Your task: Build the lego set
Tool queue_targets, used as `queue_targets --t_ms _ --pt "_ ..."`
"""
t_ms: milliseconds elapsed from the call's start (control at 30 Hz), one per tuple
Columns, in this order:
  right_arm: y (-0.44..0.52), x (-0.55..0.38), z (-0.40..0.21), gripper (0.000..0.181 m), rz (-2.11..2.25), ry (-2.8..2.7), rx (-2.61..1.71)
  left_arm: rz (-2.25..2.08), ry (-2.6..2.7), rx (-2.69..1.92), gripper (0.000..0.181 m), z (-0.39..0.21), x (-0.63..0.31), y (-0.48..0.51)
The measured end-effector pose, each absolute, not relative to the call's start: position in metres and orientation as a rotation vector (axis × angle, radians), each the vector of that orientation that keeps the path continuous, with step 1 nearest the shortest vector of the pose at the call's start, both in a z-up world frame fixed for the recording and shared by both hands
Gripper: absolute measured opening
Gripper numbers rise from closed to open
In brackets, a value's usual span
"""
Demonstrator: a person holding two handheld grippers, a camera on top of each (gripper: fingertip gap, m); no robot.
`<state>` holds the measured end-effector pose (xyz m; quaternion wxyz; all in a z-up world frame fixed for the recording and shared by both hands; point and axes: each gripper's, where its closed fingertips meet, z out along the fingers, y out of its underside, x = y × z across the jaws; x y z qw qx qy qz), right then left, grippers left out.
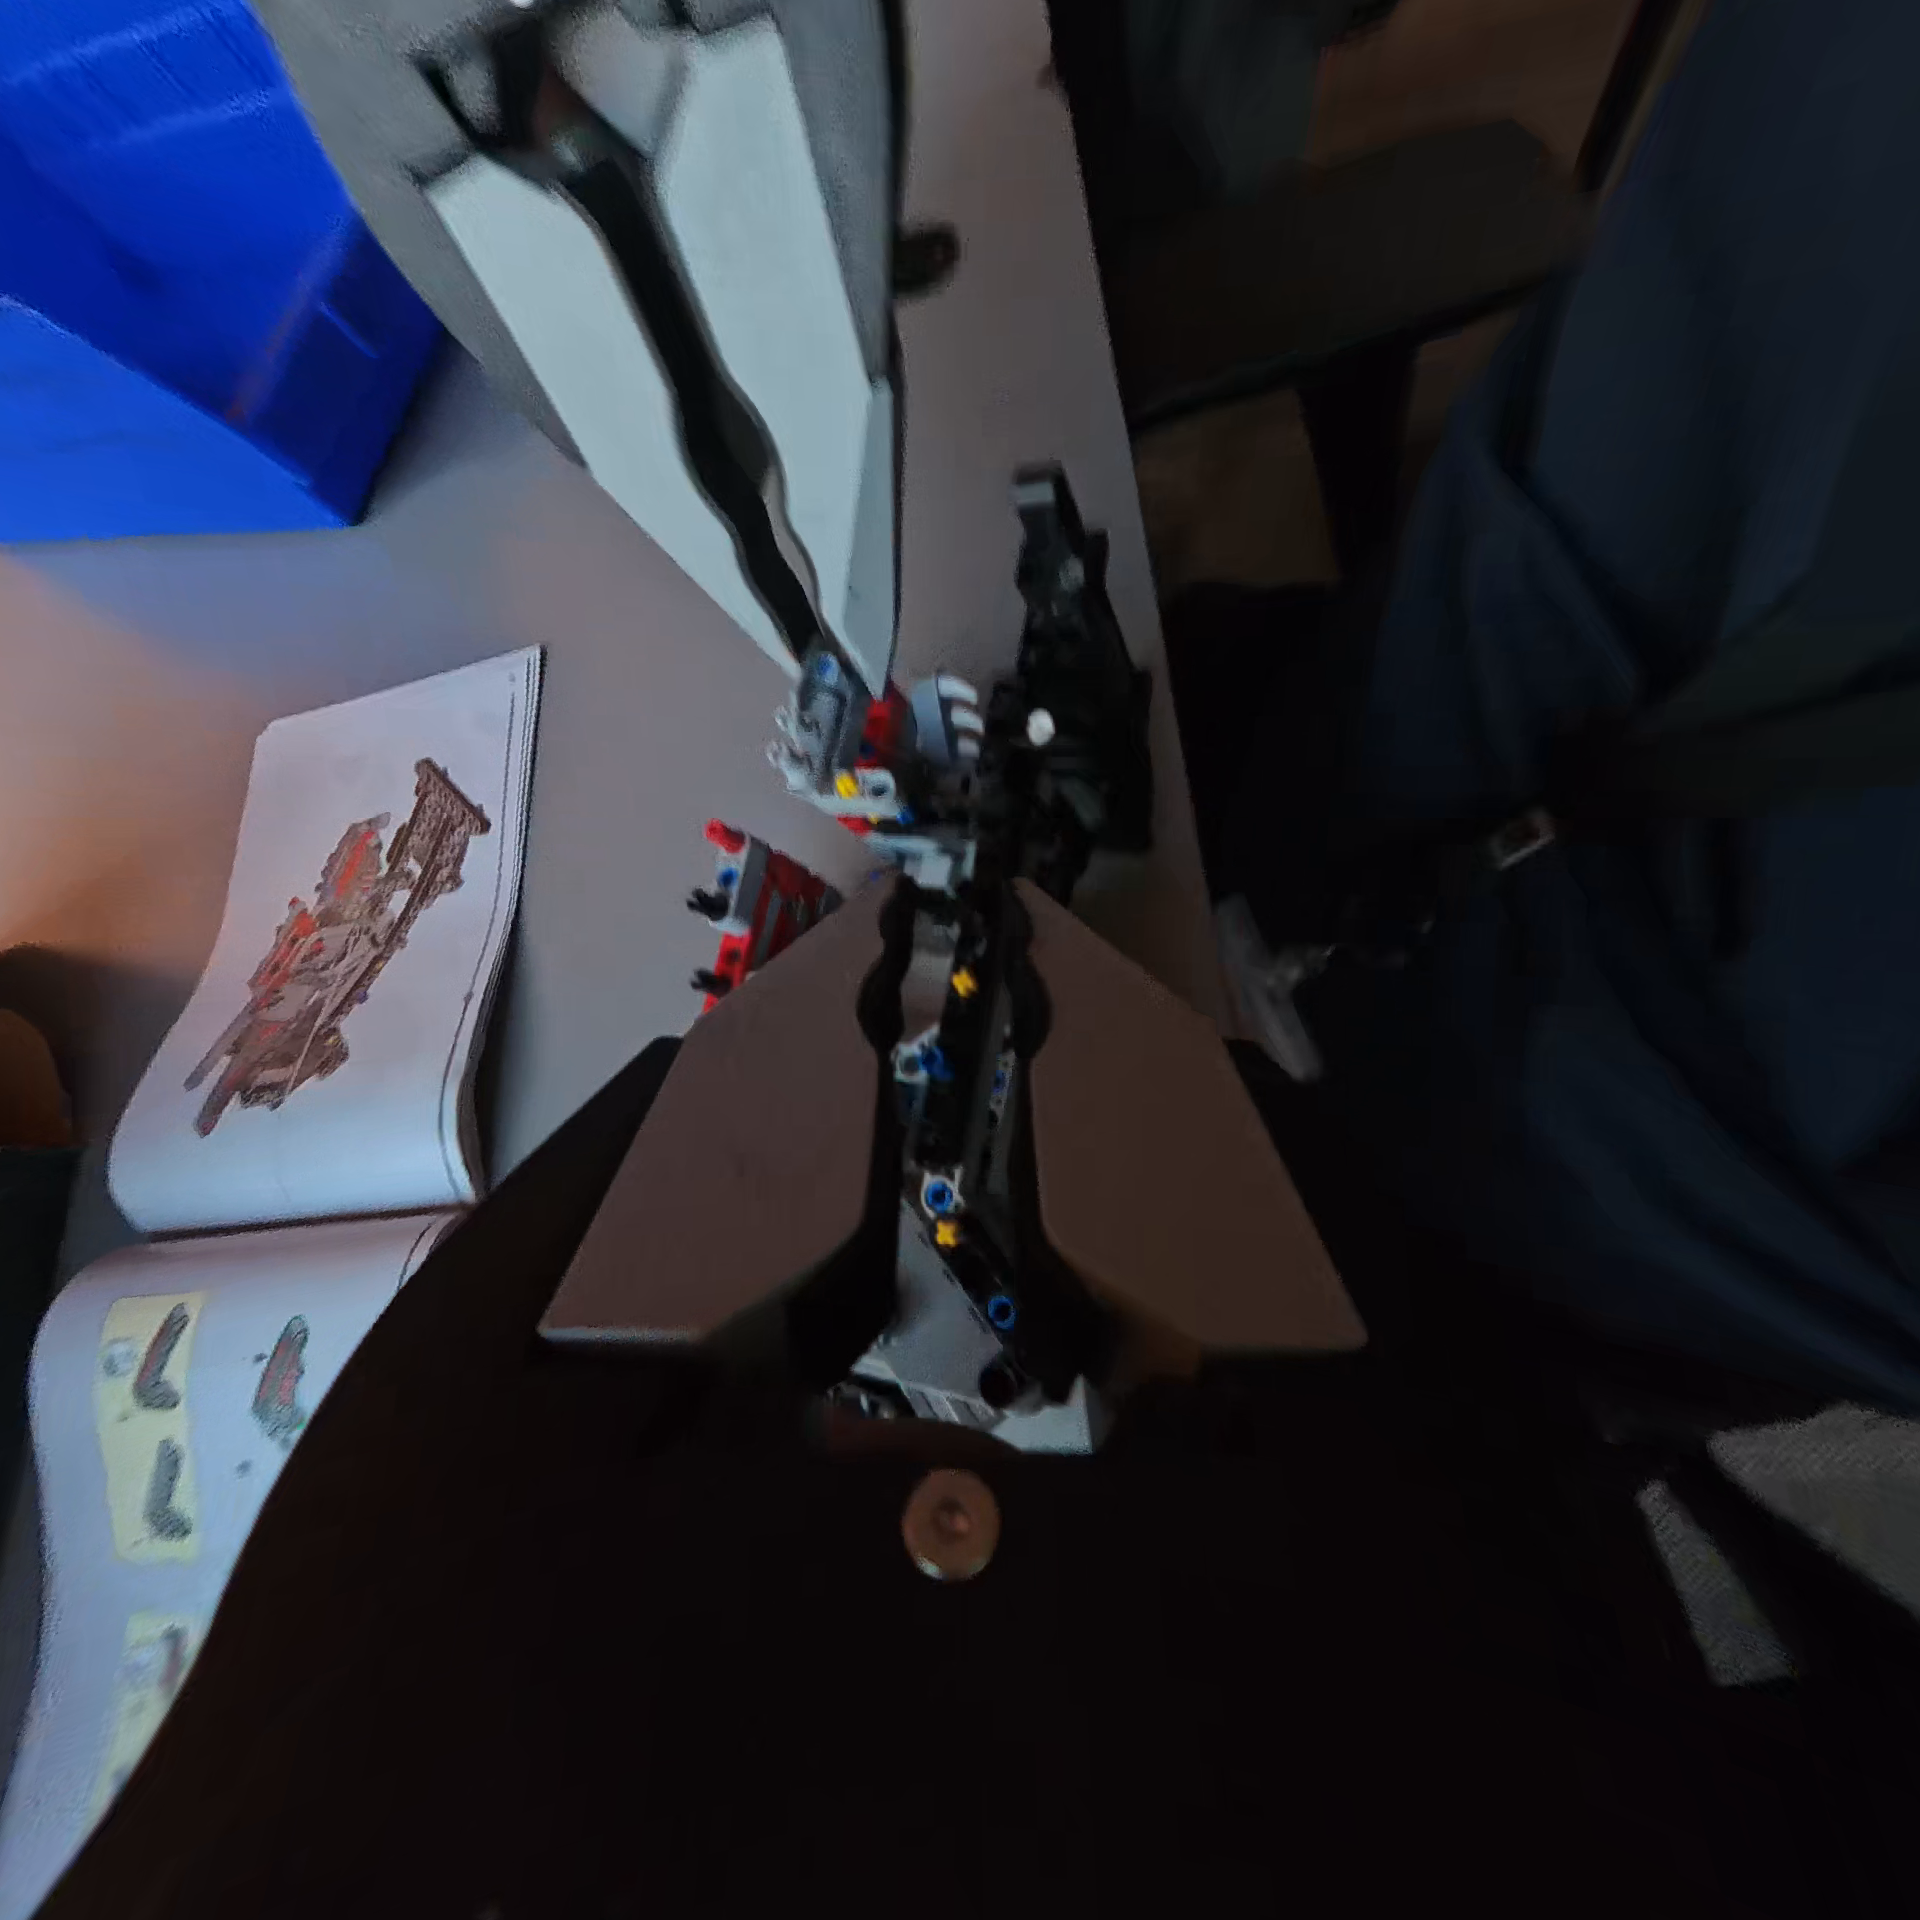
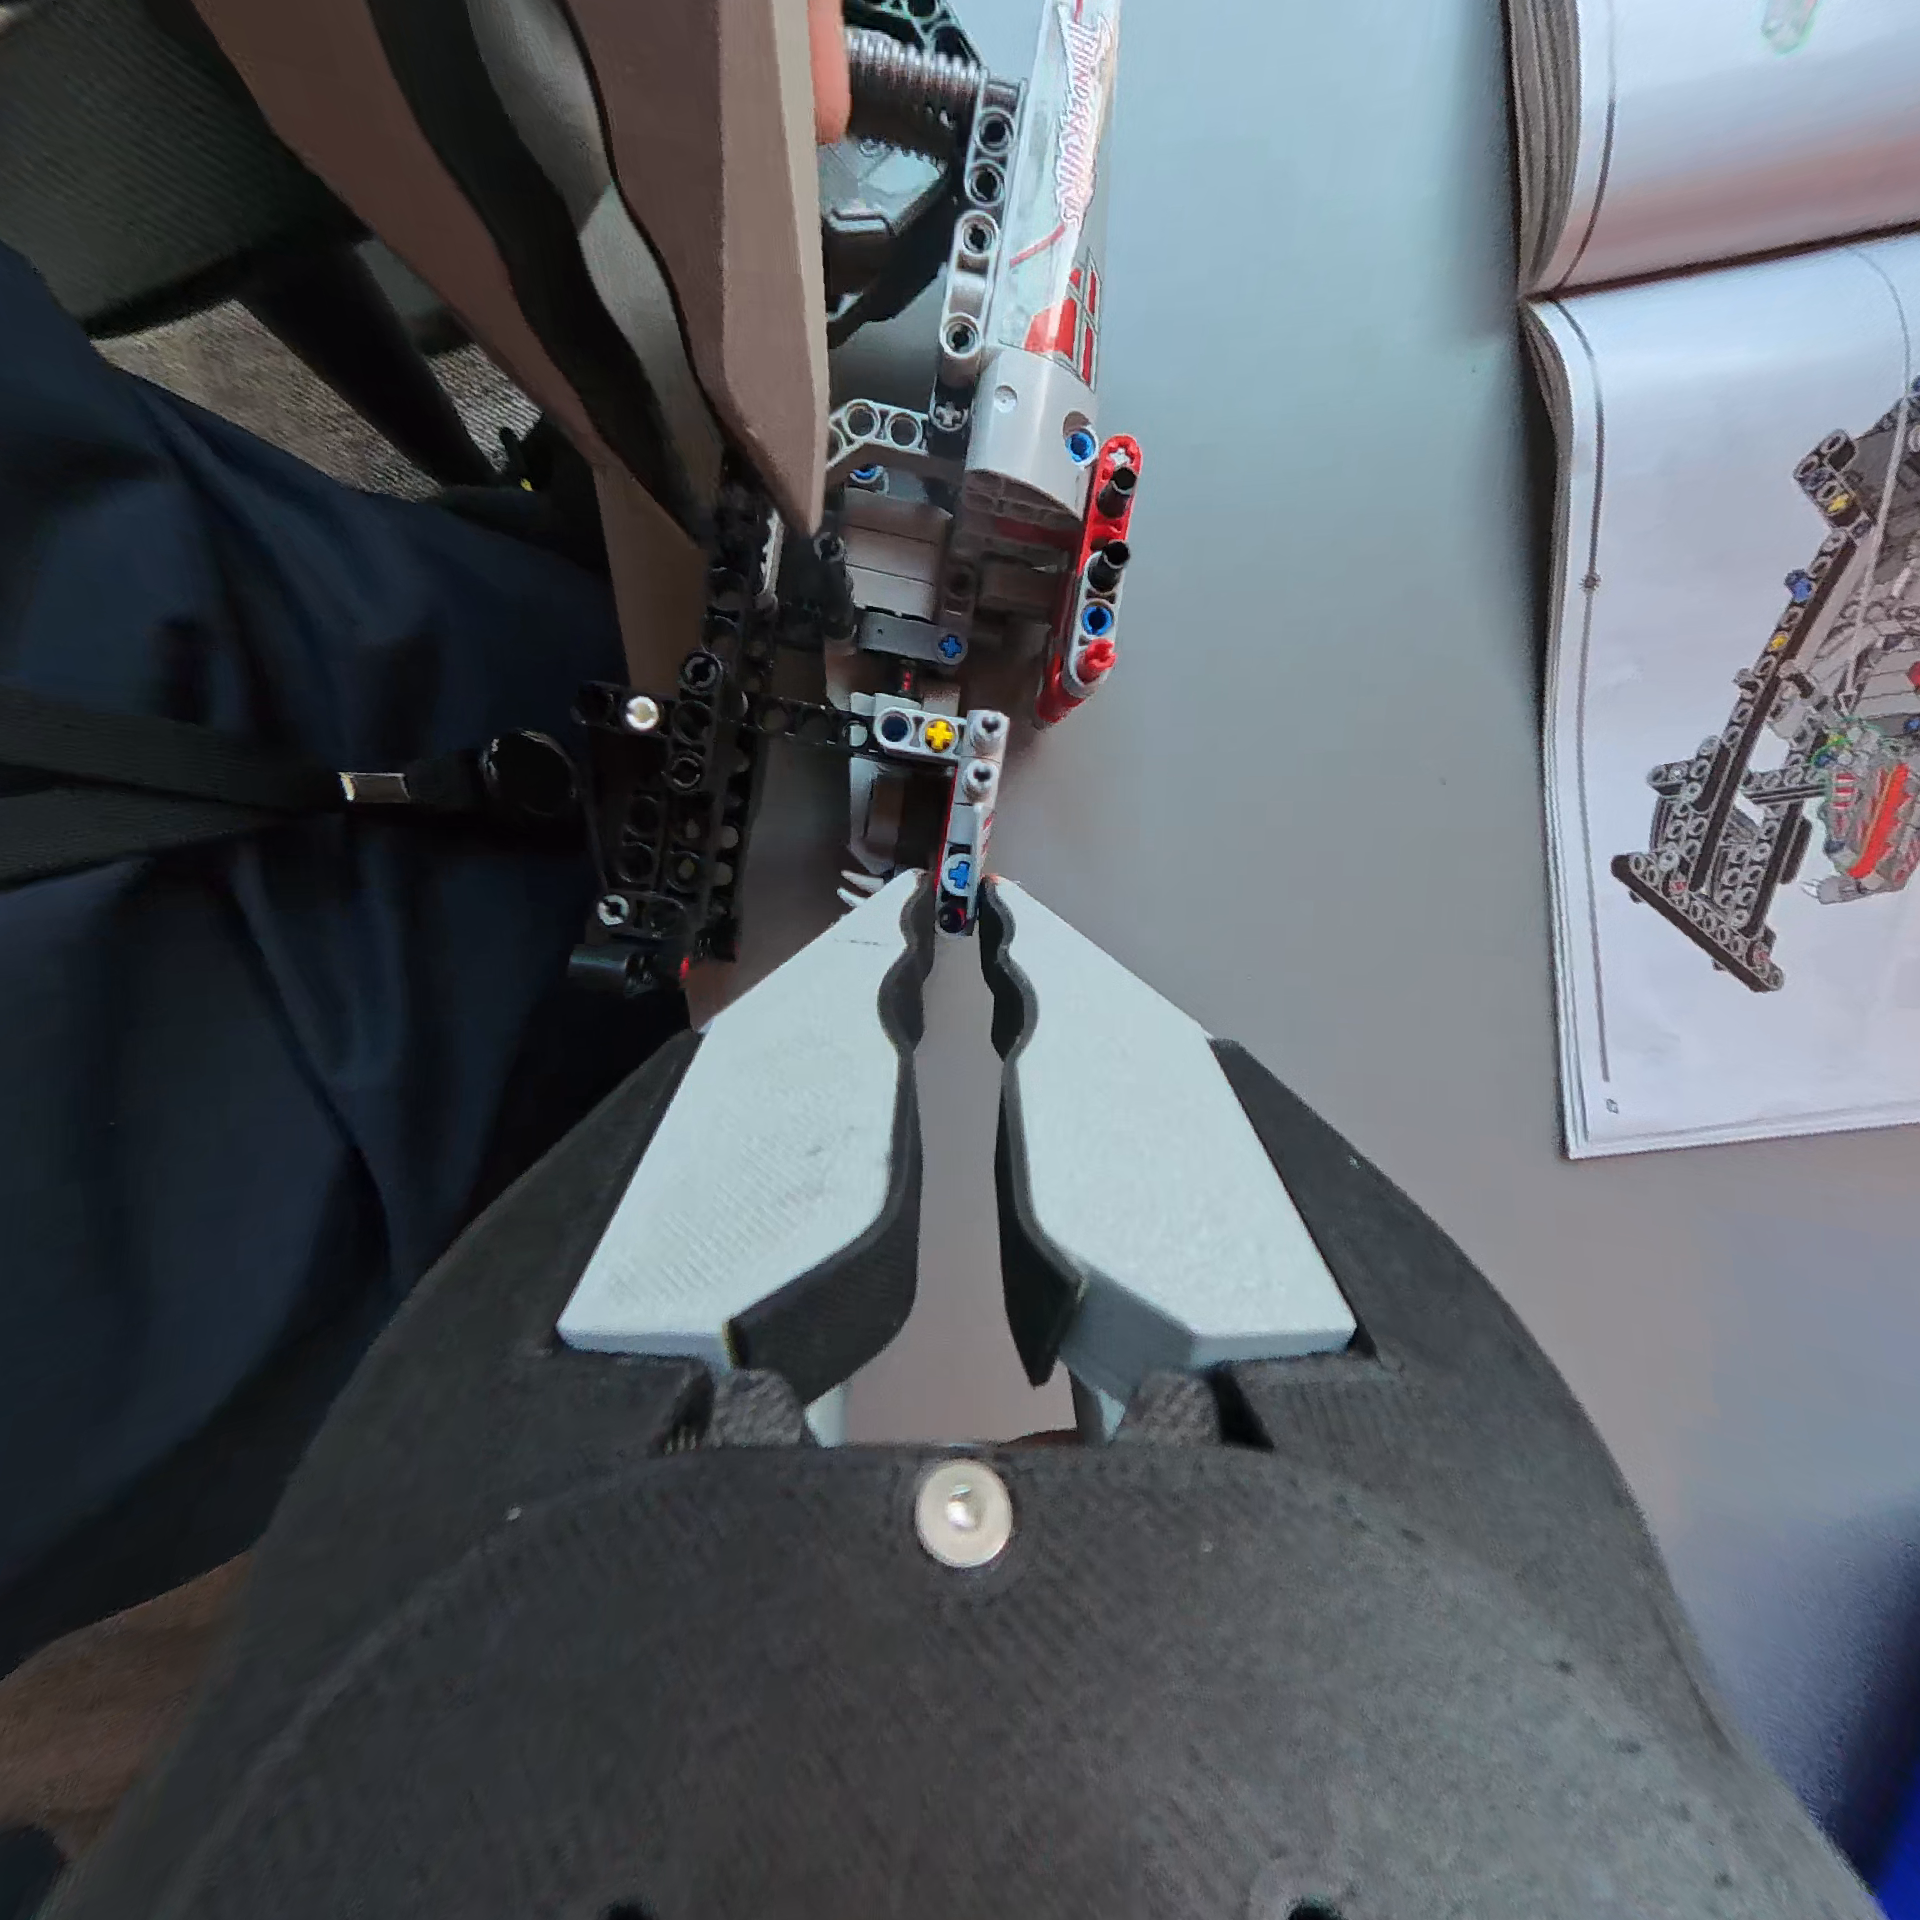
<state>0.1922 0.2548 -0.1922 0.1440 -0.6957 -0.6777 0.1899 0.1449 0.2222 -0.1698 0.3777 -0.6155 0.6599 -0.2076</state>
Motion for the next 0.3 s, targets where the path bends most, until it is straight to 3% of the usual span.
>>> queue_targets --t_ms 133,200,300 --pt "0.255 0.188 -0.183 0.01 0.635 -1.889 -1.929 -0.64 1.522 -1.595 0.015 -0.132 0.153 0.247" --pt "0.257 0.189 -0.175 0.027 0.718 -1.792 -1.889 -0.582 1.557 -1.638 0.022 -0.136 0.165 0.26" --pt "0.258 0.198 -0.174 0.026 0.863 -1.643 -1.87 -0.52 1.691 -1.692 0.024 -0.155 0.183 0.266"
